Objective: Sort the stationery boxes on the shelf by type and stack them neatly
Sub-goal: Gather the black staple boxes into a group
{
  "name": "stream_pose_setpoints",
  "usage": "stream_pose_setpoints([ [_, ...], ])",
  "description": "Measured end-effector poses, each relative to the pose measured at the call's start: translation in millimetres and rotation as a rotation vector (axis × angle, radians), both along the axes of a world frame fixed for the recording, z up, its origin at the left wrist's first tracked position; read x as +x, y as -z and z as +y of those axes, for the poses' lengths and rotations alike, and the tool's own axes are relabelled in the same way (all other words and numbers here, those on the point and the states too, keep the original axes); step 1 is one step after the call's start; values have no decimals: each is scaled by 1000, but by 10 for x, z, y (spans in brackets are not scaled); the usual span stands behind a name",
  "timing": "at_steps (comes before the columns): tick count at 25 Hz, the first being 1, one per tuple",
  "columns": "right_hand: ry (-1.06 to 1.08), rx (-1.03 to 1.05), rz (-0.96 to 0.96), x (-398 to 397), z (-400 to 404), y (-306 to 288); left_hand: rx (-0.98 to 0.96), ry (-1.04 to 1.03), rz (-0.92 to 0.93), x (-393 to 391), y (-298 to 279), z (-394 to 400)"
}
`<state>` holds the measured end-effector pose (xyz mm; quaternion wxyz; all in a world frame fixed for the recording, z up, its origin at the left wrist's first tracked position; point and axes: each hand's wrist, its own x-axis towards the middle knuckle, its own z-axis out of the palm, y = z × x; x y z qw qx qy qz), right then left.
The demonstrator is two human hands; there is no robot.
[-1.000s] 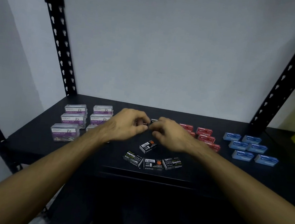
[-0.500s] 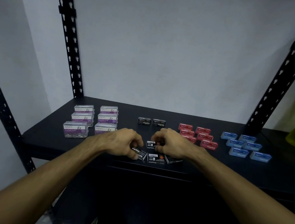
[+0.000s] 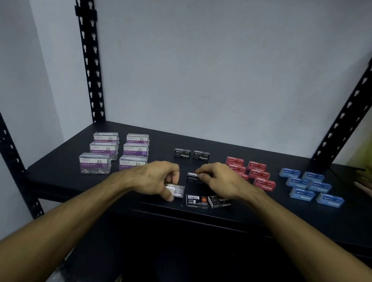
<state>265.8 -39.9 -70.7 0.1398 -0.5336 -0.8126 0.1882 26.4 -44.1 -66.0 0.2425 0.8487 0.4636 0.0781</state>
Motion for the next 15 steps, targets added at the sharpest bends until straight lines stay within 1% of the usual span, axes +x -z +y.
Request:
stream_pose_setpoints([
  [4,19,29,16,12,16,35,-2,-8,-20,6,-5,7],
  [8,19,-3,16,38,25,51,-1,0,-60,11,17,1],
  [11,32,-3,13,28,29,53,29,-11,-83,29,24,14],
  [15,57,4,19,-8,28,62,65,-7,-70,66,25,54],
])
